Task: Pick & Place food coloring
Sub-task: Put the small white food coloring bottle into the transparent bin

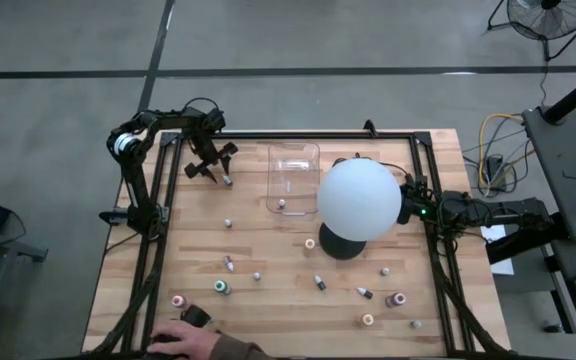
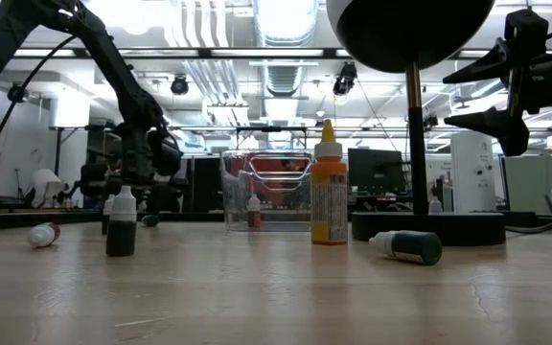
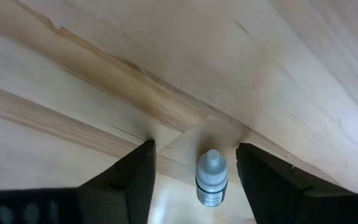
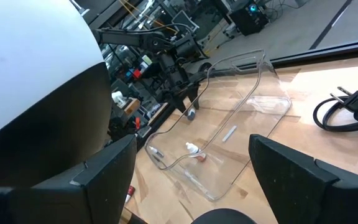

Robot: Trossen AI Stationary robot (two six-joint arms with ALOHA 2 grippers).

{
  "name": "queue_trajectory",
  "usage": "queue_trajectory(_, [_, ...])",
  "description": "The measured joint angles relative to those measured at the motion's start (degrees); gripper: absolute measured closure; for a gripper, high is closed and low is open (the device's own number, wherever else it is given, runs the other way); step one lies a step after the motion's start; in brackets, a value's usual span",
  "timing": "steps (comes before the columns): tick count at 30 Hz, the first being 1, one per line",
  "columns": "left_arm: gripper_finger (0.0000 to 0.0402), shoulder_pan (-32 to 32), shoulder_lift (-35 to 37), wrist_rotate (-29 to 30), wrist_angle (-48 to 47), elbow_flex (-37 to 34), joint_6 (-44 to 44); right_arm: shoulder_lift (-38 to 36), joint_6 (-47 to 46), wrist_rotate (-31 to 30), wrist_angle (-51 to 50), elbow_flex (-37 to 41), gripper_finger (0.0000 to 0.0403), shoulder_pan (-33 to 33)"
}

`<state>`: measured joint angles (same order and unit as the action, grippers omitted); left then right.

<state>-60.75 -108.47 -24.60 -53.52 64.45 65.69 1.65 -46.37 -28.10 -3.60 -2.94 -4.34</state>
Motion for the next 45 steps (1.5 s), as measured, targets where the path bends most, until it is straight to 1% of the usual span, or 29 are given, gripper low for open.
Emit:
queue_trajectory(4, [0.0222,0.2,0.0,-0.9,0.6,0.0,1.2,0.0,0.0,0.0,0.0,0.0,0.0101,0.0])
queue_trajectory(12, [0.0223,0.6,0.0,-1.9,2.2,0.0,3.1,0.0,0.0,0.0,0.0,0.0,0.0101,0.0])
queue_trajectory(20, [0.0227,0.7,0.0,-2.3,2.6,0.0,2.3,0.0,0.0,0.0,0.0,0.0,0.0101,0.0])
queue_trajectory(39, [0.0308,1.0,0.0,-0.8,2.0,-0.1,1.8,0.0,0.0,0.0,0.0,0.0,0.0101,0.0])
queue_trajectory(45, [0.0344,1.0,0.0,-0.4,2.0,-0.1,1.7,0.0,0.0,0.0,0.0,0.0,0.0101,0.0])
